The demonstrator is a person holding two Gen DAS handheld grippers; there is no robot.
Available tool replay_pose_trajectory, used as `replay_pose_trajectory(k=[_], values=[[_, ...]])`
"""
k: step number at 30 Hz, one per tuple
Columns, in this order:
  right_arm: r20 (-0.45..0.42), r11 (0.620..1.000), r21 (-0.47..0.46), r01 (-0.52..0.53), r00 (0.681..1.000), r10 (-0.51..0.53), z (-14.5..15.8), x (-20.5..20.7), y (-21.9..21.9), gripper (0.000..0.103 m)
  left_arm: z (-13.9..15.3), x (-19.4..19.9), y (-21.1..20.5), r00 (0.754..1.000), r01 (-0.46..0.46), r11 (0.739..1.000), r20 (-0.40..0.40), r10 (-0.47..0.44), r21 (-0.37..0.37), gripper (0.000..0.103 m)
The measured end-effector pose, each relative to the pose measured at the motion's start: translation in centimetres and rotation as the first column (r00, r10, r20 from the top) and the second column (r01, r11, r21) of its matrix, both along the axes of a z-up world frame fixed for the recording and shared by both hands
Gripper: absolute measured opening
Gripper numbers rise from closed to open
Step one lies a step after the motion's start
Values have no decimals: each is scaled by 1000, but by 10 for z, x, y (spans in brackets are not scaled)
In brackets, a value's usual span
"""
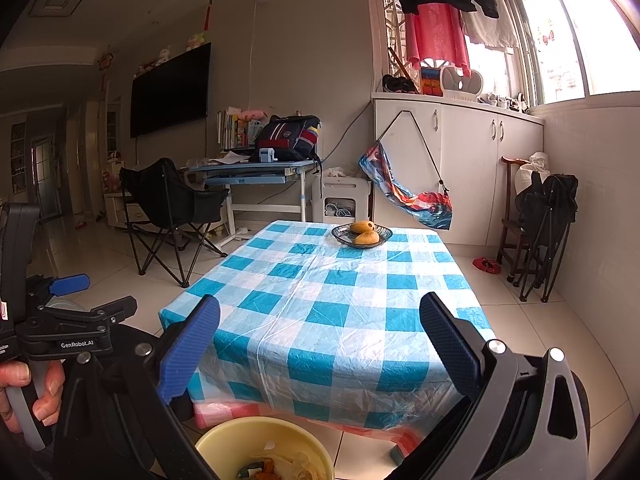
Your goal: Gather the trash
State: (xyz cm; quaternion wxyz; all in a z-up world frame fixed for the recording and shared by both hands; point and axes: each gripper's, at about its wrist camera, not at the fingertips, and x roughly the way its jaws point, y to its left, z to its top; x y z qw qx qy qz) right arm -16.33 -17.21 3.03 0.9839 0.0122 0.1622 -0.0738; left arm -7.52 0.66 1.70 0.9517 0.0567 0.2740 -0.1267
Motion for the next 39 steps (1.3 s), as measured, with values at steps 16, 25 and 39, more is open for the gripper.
replay_pose_trajectory(k=[16, 25, 39], values=[[-5, 1000, 1, 2, 1000, -2, -5, -2, 1, 96, 0, 0, 0, 1000, -2, 1000, 2, 2, 6, 96], [-11, 1000, 1, 0, 1000, 0, -9, -2, 1, 96, 0, 0, -1, 1000, -2, 1000, 2, 2, 8, 96], [-14, 1000, 1, 0, 1000, 0, -9, 0, 0, 96, 0, 0, -2, 1000, -1, 1000, 1, 1, 17, 96]])
